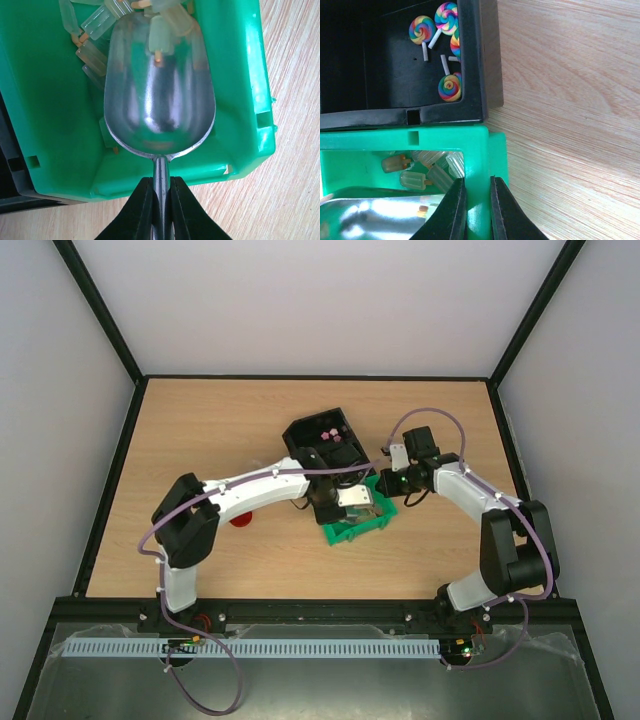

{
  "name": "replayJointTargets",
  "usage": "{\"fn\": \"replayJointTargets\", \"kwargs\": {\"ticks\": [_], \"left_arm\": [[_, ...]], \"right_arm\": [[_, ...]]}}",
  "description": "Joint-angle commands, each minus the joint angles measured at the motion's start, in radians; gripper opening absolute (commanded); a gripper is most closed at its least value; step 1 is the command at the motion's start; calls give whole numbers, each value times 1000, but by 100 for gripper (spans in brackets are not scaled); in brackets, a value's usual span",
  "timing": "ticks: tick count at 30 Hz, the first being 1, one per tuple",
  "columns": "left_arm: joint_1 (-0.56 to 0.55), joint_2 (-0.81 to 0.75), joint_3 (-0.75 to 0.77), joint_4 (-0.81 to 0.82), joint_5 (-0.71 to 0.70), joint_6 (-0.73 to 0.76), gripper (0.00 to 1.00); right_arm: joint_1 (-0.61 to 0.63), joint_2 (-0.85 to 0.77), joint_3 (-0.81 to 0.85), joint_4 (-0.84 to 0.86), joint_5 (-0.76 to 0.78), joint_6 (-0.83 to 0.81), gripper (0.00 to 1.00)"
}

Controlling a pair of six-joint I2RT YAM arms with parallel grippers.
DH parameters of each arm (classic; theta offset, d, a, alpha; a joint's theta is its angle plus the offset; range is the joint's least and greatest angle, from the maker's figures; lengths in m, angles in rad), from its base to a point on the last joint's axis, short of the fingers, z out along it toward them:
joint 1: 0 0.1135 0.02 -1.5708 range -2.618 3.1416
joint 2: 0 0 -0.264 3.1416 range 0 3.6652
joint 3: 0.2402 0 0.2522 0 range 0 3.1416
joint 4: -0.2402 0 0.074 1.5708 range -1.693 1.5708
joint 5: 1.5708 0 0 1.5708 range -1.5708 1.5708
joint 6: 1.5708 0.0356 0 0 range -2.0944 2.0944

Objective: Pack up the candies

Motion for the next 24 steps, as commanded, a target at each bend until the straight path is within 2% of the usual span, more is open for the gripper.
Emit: {"fn": "replayJointTargets", "kwargs": {"ticks": [1,7,16,24], "left_arm": [[-17,63,-85,197,158,-36,2],[31,0,-232,385,247,-80,2],[67,-94,-343,598,336,-137,2],[87,-118,-389,649,363,-131,2]], "right_arm": [[21,-5,2,20,-32,44,1],[20,1,4,21,-29,41,1],[20,10,6,26,-28,31,1],[20,3,9,27,-9,23,1]]}}
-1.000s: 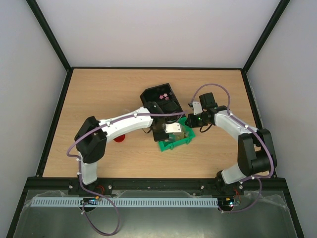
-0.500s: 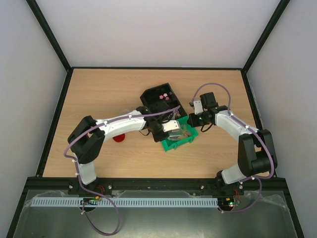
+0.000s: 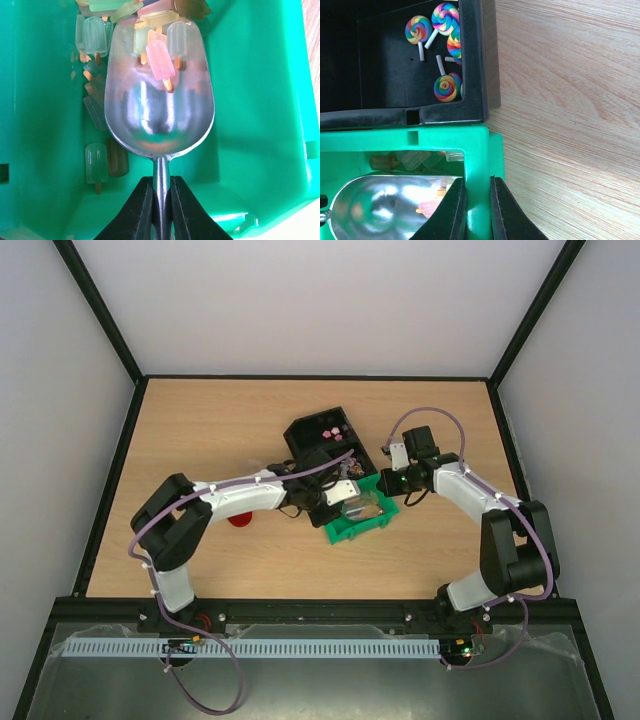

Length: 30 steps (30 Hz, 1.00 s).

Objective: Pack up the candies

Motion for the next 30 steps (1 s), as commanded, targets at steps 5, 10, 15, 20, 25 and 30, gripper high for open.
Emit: {"fn": "replayJointTargets", "kwargs": {"ticks": [5,10,15,20,25,30], "left_arm": [[30,-73,-97,201,198,14,2],[40,-92,-117,238,243,22,2],[46,-114,-151,291,272,16,2],[69,-130,-183,285,267,44,2],[91,-152,-217,308,272,48,2],[102,-165,-239,334,281,41,2]], "right_arm": [[17,-11,13,19,-29,31,1],[5,-18,17,23,-17,32,1],[-16,-22,15,21,-26,34,1],[-38,-33,16,20,-35,33,1],[-58,-43,16,21,-51,34,1],[-73,-51,16,19,-65,32,1]]}}
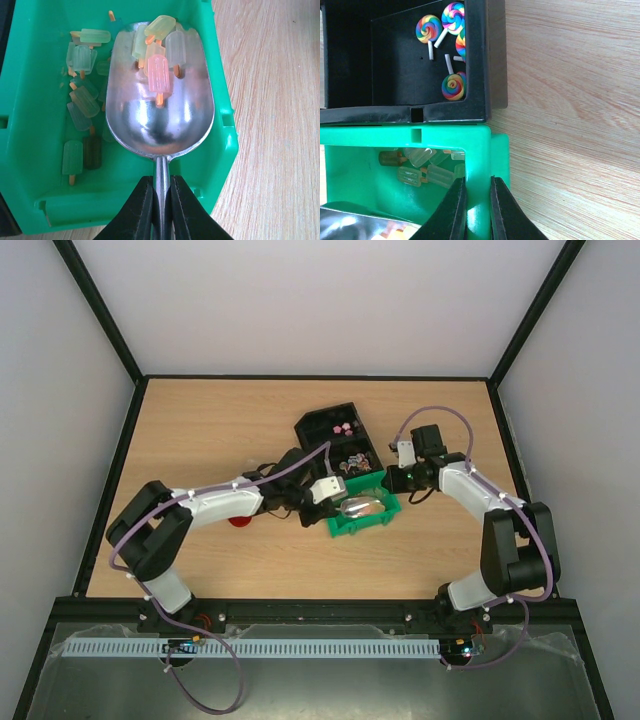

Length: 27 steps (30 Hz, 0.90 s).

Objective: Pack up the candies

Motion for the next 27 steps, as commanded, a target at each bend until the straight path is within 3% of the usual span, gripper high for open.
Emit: {"fn": "replayJointTargets", "kwargs": {"ticks": [1,19,27], "left_arm": [[11,-38,-25,68,55,13,2],[80,-78,-38,106,109,-7,2],[128,-114,-56,153,226,-59,2]], "right_arm": [[-15,-46,14,17,-43,17,1],[-19,-24,13,17,-70,9,1],[-20,-14,13,14,-67,8,1]]}}
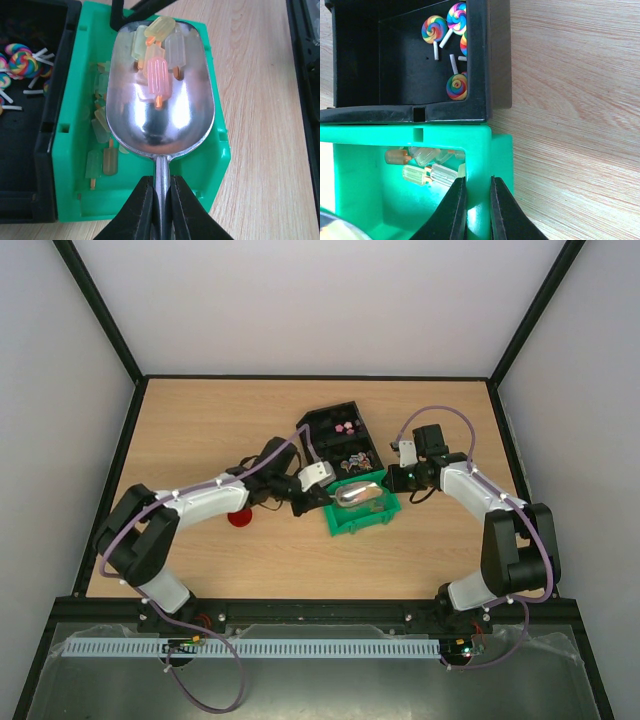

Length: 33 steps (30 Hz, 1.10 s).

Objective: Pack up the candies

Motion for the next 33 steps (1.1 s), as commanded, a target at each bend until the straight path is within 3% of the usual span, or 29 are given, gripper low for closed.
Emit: {"fn": "replayJointTargets", "kwargs": {"ticks": [1,12,16,20,33], "left_arm": [[26,-61,-16,73,104,-26,2],[118,-122,69,-20,167,-26,2],[172,-172,176,-294,155,121,2],[296,-218,262,-627,170,287,2],[718,-372,320,-1151,69,726,2]], "right_arm": [[-5,-7,12,15,-43,5,1],[-6,7,17,15,-52,5,1],[-5,3,18,28,-74,24,1],[-4,18,28,53,-103,53,1],[33,55,41,86,-125,78,1]]}}
